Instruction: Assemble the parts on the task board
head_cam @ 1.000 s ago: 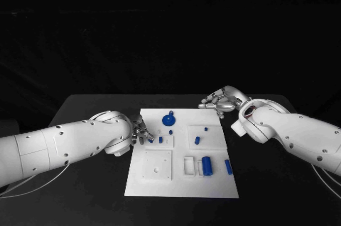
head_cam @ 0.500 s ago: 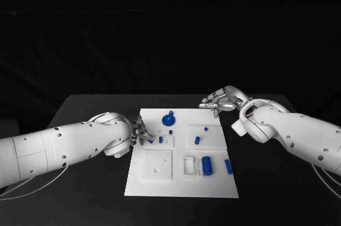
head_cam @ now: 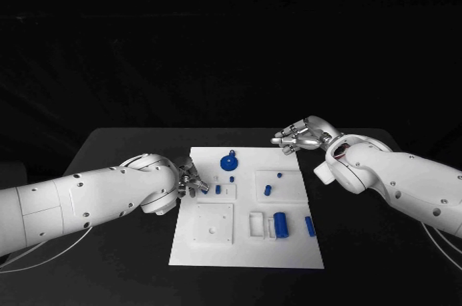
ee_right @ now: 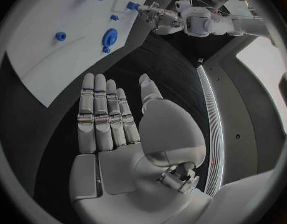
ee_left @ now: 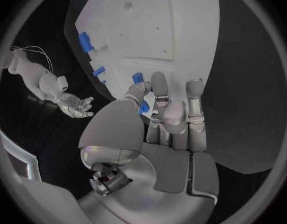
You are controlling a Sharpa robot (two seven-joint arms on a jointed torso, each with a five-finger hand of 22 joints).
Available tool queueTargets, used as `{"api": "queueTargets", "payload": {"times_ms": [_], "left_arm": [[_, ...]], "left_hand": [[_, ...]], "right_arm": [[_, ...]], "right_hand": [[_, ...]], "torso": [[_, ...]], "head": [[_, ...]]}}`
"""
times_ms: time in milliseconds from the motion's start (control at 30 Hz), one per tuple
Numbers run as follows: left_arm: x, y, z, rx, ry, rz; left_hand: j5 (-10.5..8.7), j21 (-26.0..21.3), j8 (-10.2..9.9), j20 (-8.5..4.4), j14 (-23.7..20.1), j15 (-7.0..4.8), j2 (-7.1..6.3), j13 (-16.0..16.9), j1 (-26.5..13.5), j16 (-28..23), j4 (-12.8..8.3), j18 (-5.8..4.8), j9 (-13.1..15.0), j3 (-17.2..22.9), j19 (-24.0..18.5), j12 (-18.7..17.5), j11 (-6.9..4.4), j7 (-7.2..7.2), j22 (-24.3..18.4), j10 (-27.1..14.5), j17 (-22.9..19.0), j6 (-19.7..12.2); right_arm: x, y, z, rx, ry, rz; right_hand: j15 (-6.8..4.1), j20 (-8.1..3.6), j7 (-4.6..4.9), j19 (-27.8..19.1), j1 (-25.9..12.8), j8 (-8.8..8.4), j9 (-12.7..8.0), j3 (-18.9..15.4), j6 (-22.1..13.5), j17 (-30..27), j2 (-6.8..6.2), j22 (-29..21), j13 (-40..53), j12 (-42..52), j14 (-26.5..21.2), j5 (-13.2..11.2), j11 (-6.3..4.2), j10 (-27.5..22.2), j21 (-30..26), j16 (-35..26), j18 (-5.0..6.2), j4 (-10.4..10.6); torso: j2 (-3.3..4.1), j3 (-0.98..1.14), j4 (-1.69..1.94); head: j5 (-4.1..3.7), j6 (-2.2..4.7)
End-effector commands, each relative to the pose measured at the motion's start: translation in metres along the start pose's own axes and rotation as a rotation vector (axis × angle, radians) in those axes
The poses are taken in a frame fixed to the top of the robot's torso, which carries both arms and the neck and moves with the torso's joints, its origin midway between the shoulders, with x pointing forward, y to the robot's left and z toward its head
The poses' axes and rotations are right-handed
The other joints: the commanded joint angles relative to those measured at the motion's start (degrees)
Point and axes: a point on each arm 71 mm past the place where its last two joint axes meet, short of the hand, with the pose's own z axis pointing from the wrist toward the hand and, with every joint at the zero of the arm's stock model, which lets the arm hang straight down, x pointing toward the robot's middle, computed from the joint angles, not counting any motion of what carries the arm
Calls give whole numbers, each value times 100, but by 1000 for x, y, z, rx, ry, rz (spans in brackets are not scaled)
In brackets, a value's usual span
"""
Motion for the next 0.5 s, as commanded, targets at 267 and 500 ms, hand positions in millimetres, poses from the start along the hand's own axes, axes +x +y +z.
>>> {"api": "queueTargets", "payload": {"times_ms": [267,500], "left_arm": [[-3,-3,-2,29,-70,-38],[-3,-3,-2,29,-77,-33]], "left_hand": [[5,54,30,35,13,-48,-1,33,45,55,-168,64,-9,165,-19,44,-117,-433,115,230,37,946],[0,61,28,43,12,-46,-6,38,49,56,-156,73,-14,163,-25,40,-118,-434,115,232,38,946]], "right_arm": [[2,0,0,-10,26,61],[1,-1,0,-8,27,68]], "right_hand": [[98,134,64,-304,-6,-19,-7,21,-17,-574,58,-58,-19,-98,-198,71,82,-251,7,-10,27,-31],[104,140,66,-314,-7,-21,-7,26,-22,-575,53,-58,-19,-96,-206,76,85,-260,11,-10,33,-31]], "torso": [[0,4,-5],[2,3,-3]], "head": [[5,-3],[3,-7]]}}
